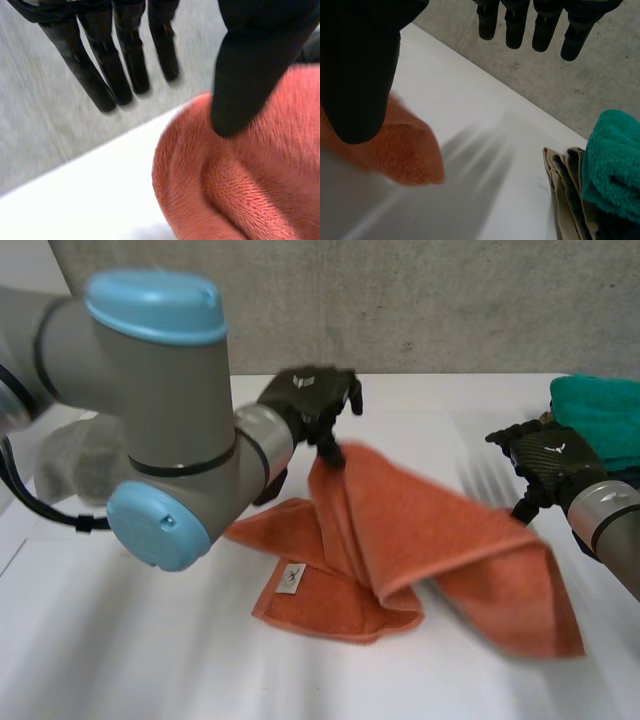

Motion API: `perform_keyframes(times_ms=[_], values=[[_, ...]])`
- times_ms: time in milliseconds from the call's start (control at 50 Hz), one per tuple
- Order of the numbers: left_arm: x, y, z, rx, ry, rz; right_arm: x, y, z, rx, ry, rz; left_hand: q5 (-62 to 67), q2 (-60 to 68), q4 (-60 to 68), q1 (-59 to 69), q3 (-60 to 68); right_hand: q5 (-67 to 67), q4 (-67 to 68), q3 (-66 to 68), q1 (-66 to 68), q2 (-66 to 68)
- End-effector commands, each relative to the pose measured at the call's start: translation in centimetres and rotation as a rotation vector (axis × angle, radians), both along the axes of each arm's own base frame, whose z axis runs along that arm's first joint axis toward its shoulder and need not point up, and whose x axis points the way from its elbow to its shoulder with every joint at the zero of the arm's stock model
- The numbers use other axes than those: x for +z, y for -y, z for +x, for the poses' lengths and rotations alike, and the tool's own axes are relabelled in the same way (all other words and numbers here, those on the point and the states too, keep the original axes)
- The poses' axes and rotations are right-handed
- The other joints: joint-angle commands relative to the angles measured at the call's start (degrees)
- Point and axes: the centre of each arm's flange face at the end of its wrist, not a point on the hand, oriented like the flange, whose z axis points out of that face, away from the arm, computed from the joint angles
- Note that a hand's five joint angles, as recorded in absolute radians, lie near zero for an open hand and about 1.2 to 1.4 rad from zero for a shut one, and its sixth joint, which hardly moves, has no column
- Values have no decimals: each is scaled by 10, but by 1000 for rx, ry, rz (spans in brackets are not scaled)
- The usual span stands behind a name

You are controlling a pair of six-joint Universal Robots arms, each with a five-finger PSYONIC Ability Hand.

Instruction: Fold the laundry.

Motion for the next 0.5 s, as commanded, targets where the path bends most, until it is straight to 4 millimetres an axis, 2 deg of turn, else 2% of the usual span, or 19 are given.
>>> perform_keyframes(times_ms=[20,140,180,260,360,500], values=[[-19,10,24,37,86,77,8,2,5,44,-2,-23,-300,-320,-320,-267,-319,-27,-23,-20,-26,-19],[-5,18,55,108,65,43,14,-12,10,139,-84,23,-300,-320,-320,-267,-319,-27,-23,-20,-26,-19],[-6,20,62,122,71,37,14,-18,12,166,-109,49,-300,-320,-320,-267,-319,-27,-23,-20,-26,-19],[-18,25,77,145,127,26,9,-36,20,239,-141,148,-300,-320,-320,-267,-319,-27,-23,-20,-26,-19],[-47,39,98,161,261,39,0,-55,35,289,-128,266,-300,-320,-320,-267,-319,-27,-23,-20,-26,-19],[-61,45,113,167,305,72,-18,-61,56,294,-107,309,-300,-320,-320,-267,-319,-27,-23,-20,-26,-19]])
